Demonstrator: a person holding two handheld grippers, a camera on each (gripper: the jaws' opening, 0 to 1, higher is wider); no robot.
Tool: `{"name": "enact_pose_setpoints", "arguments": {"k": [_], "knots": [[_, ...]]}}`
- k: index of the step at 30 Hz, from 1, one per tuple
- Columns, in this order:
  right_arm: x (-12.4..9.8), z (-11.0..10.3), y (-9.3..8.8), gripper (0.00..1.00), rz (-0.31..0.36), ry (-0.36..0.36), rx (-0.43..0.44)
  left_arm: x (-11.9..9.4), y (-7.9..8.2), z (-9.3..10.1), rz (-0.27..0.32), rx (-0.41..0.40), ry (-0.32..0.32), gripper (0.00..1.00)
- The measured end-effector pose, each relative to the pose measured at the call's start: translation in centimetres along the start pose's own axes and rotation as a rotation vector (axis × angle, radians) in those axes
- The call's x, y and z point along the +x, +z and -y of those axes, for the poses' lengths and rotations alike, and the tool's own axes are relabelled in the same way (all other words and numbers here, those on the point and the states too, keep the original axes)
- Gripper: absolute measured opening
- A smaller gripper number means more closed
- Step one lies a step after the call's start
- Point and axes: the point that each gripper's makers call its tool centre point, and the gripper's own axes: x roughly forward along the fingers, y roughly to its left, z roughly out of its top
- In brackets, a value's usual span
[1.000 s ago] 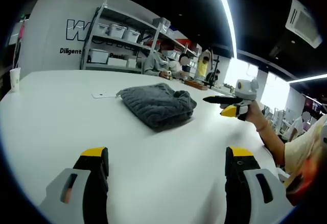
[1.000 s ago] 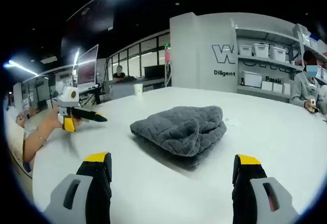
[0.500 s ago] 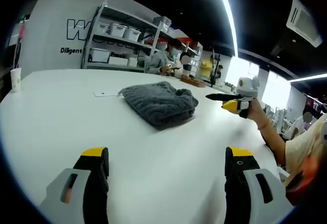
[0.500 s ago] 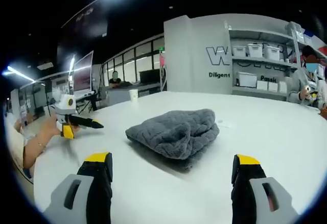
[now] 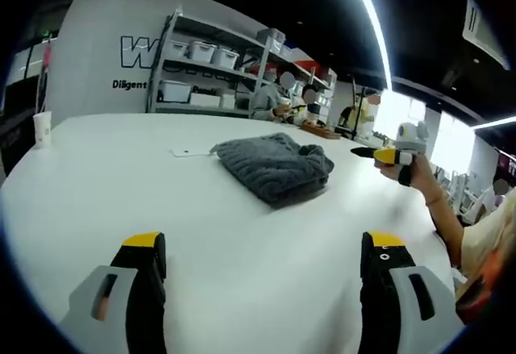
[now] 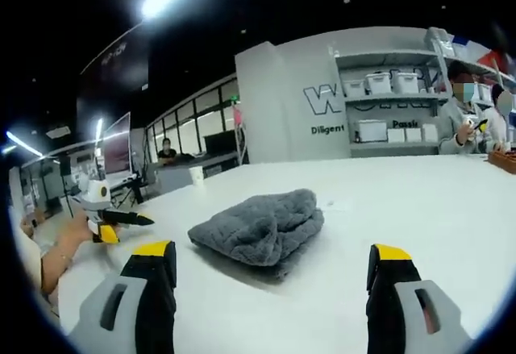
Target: Open the folded towel by lifting each exposed corner and separating the folded layers until the towel lies flat within the target outline without major curled edges
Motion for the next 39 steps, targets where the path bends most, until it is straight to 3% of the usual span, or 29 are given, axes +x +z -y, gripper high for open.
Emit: {"name": "enact_pose_setpoints", "arguments": {"k": [14,22,28,31,39], "knots": [[0.6,0.3,-1.4,0.99,-0.057,-0.003,-0.014,-1.0,2.0,1.2,0.064,0.024,-0.031,1.00],[0.6,0.4,-1.7,0.98,-0.070,-0.008,-0.008,-1.4,2.3,1.0,0.077,0.019,-0.024,0.99],[0.9,-0.2,-2.6,0.98,-0.100,0.007,-0.023,-1.2,1.9,1.2,0.058,0.026,-0.030,0.99],[0.9,-0.1,-3.6,0.99,-0.162,-0.007,-0.109,-1.2,1.8,1.1,0.049,0.030,-0.024,0.99],[0.9,-1.1,-3.3,0.99,-0.153,0.001,-0.125,-1.5,2.2,1.4,0.052,0.052,-0.028,0.99]]}}
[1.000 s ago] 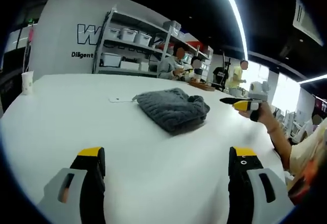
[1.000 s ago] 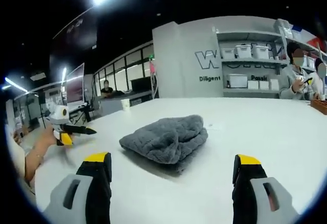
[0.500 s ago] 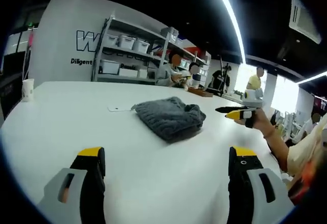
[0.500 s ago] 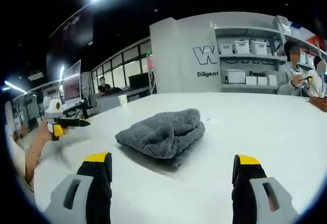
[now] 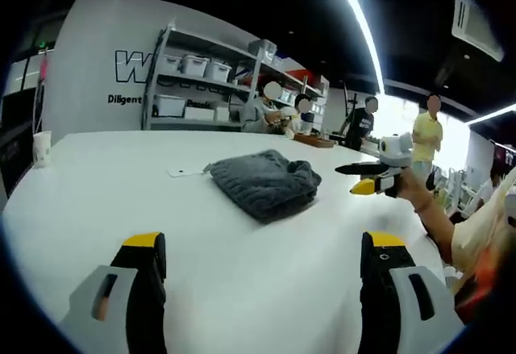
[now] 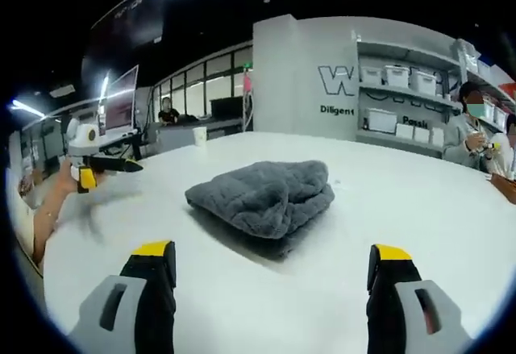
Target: Open the folded towel by lifting each exposed corner and separating the folded layers until the towel lies flat within the target outline without major curled edges
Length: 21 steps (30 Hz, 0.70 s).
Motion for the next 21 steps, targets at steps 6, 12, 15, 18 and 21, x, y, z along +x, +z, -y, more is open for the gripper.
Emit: {"name": "enact_pose_setpoints", "arguments": {"k": [6,12,15,18,21], "knots": [[0.2,-0.4,-0.1,0.98,-0.004,0.007,-0.006,0.2,-0.7,-0.4,-0.035,0.002,0.014,0.98],[0.5,-0.6,-0.1,0.96,-0.004,0.008,-0.004,0.3,-1.1,-0.4,-0.048,-0.009,0.008,0.97],[0.9,-0.8,-0.2,0.96,0.001,0.026,0.016,0.3,-1.1,-0.4,-0.054,-0.001,0.011,0.97],[1.0,-1.0,-0.1,0.90,0.007,0.032,0.037,0.4,-0.9,-0.3,-0.042,-0.019,0.009,0.98],[1.1,-1.4,0.3,0.79,0.032,0.046,0.056,0.4,-0.9,0.0,-0.042,-0.019,-0.003,0.98]]}}
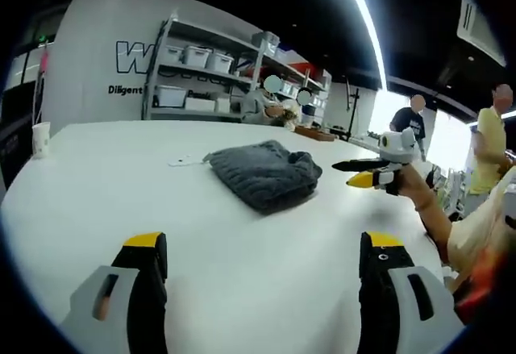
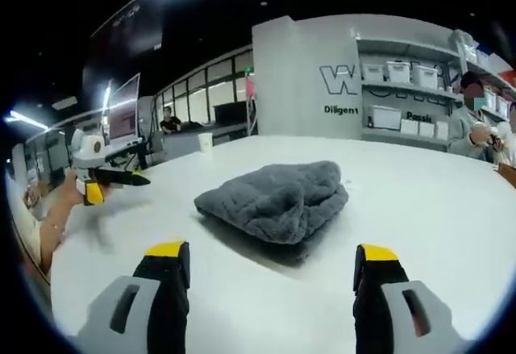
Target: Open the folded towel by lifting each exposed corner and separating the folded layers until the towel lies flat within the target outline without major curled edges
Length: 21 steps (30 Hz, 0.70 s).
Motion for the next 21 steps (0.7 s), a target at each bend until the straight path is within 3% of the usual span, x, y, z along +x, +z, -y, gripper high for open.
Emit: {"name": "enact_pose_setpoints", "arguments": {"k": [7,11,17,21], "knots": [[1.0,-0.6,-0.7,0.62,-0.014,0.001,-0.039,-0.1,-0.1,-0.1,-0.008,0.012,0.010,0.98],[1.4,0.0,-0.5,0.58,-0.001,-0.023,-0.012,-0.2,-0.1,-0.2,0.000,-0.003,0.017,0.98],[2.0,0.8,0.3,0.34,0.026,-0.061,-0.046,-0.4,0.0,-0.5,0.008,-0.012,0.024,0.98],[2.7,0.6,0.0,0.28,0.003,-0.064,-0.066,-0.5,0.0,-0.8,0.012,-0.021,0.037,0.98]]}}
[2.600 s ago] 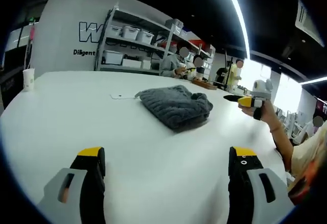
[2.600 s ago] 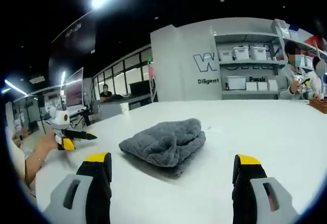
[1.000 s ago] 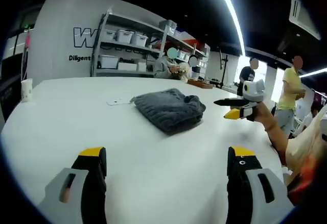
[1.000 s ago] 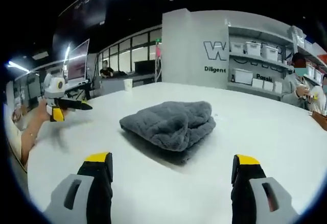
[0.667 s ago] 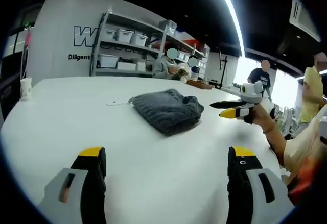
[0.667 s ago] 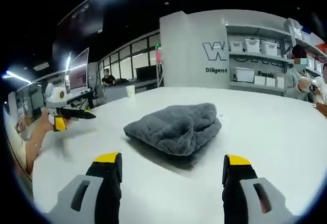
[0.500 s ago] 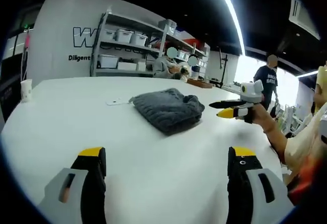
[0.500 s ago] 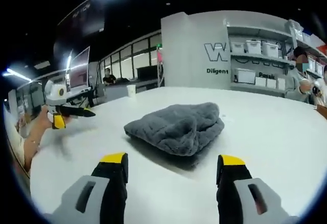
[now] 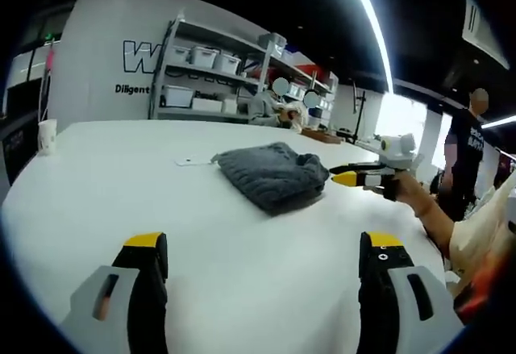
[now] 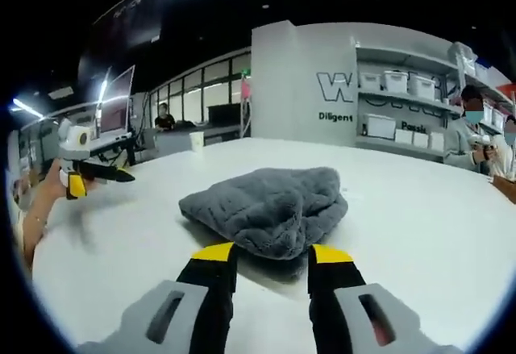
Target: Open the folded towel by lifting each exposed corner and separating the folded layers until the towel lies flat within the target outline without major curled edges
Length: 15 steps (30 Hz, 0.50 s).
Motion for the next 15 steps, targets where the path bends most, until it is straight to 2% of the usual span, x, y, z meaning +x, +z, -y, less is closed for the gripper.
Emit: {"name": "enact_pose_setpoints", "arguments": {"k": [2,6,7,15], "knots": [[0.2,0.0,-0.1,0.23,-0.009,-0.005,-0.022,-0.2,0.2,0.0,0.005,0.001,-0.002,0.98],[0.5,0.7,0.3,0.01,0.000,-0.048,-0.068,-0.4,0.4,0.0,0.016,0.003,0.005,0.97],[0.5,1.3,0.4,0.00,-0.008,-0.079,-0.104,-0.4,0.4,-0.1,0.016,0.003,0.008,0.97],[0.5,0.9,0.6,0.00,-0.035,-0.075,-0.120,-0.9,0.8,-0.1,0.023,0.027,0.025,0.97]]}}
